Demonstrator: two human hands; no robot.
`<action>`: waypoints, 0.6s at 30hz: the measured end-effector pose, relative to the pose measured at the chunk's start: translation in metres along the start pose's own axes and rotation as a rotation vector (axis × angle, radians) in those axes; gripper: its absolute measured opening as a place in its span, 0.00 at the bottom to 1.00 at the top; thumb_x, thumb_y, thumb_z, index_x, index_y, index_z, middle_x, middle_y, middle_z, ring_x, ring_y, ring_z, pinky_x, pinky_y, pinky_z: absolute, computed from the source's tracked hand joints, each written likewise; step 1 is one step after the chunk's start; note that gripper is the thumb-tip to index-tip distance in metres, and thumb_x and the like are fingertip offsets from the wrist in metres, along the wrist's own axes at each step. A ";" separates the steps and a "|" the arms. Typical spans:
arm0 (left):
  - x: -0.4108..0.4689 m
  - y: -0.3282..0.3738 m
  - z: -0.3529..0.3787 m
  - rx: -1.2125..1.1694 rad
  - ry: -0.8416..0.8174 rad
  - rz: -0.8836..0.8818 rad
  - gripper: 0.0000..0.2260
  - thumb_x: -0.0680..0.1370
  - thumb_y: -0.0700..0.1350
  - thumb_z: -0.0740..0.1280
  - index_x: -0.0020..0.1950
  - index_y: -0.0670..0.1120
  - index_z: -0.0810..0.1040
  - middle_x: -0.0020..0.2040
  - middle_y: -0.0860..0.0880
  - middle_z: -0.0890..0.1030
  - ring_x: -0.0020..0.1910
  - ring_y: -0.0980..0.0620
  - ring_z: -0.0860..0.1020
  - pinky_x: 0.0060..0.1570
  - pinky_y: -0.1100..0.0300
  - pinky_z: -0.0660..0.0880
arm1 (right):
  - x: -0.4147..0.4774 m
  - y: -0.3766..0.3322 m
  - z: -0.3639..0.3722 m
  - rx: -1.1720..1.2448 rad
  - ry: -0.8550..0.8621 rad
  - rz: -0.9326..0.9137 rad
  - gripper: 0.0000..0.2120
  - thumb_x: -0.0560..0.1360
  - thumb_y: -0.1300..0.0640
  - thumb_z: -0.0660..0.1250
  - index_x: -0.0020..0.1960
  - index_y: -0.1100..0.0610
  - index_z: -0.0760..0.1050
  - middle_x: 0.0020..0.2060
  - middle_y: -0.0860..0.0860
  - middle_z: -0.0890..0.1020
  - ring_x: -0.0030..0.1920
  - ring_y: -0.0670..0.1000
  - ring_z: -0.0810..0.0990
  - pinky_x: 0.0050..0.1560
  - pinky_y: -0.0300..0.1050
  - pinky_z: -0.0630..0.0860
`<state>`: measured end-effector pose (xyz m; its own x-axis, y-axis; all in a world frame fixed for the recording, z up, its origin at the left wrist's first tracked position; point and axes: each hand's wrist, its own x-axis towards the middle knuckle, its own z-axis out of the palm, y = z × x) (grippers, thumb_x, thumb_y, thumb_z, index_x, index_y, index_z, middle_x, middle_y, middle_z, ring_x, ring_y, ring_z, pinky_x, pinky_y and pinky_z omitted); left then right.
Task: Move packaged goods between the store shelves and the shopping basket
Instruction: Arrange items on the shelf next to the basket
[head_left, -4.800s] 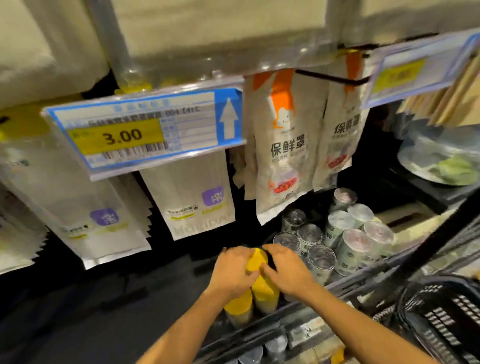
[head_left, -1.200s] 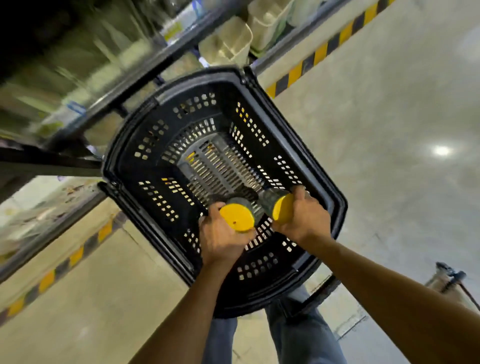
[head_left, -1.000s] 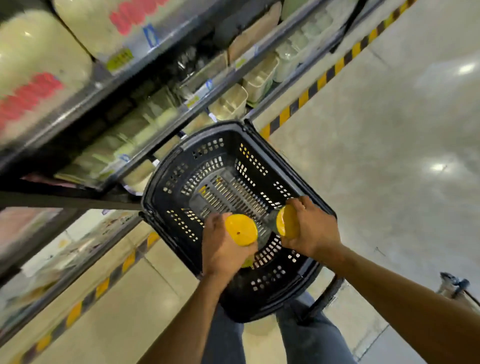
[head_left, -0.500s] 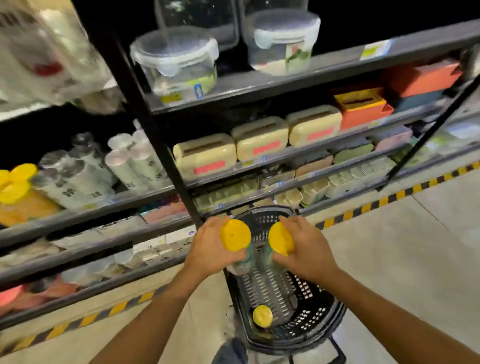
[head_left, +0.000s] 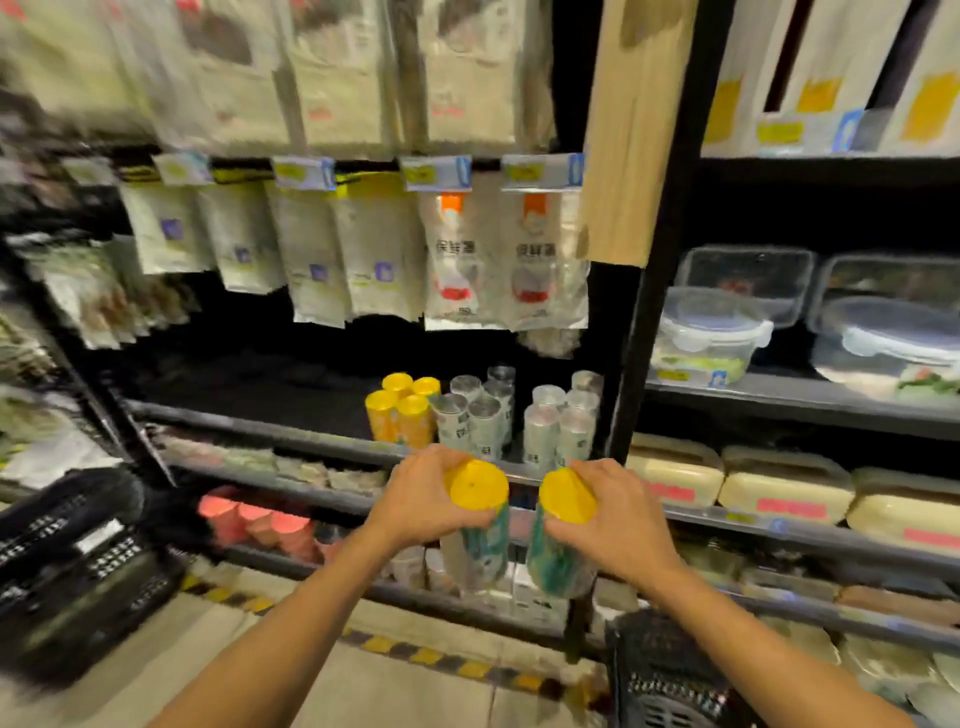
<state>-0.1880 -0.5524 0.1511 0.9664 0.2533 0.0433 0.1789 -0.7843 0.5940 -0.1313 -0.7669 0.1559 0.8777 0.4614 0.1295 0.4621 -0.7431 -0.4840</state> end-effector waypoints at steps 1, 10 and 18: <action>0.003 -0.012 -0.014 0.006 0.018 -0.010 0.39 0.59 0.62 0.76 0.67 0.48 0.74 0.63 0.48 0.75 0.61 0.48 0.74 0.57 0.52 0.72 | 0.013 -0.013 0.005 -0.010 -0.006 -0.013 0.33 0.65 0.38 0.70 0.66 0.51 0.71 0.58 0.49 0.76 0.59 0.51 0.75 0.52 0.44 0.69; 0.059 -0.135 -0.135 -0.027 0.153 -0.078 0.40 0.57 0.60 0.78 0.66 0.49 0.75 0.61 0.49 0.77 0.59 0.51 0.74 0.56 0.57 0.71 | 0.123 -0.139 0.062 0.048 0.026 -0.046 0.22 0.65 0.41 0.72 0.56 0.50 0.78 0.49 0.50 0.79 0.53 0.53 0.77 0.44 0.45 0.70; 0.133 -0.226 -0.191 -0.039 0.163 -0.021 0.36 0.63 0.53 0.79 0.69 0.47 0.72 0.64 0.48 0.75 0.63 0.50 0.72 0.58 0.59 0.69 | 0.221 -0.210 0.118 0.058 0.070 0.020 0.36 0.63 0.37 0.71 0.68 0.50 0.72 0.58 0.51 0.77 0.59 0.54 0.76 0.50 0.48 0.73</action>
<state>-0.1350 -0.2332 0.1759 0.9192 0.3606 0.1580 0.1889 -0.7562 0.6265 -0.0490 -0.4514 0.1838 0.8943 0.4103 0.1784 0.4381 -0.7217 -0.5359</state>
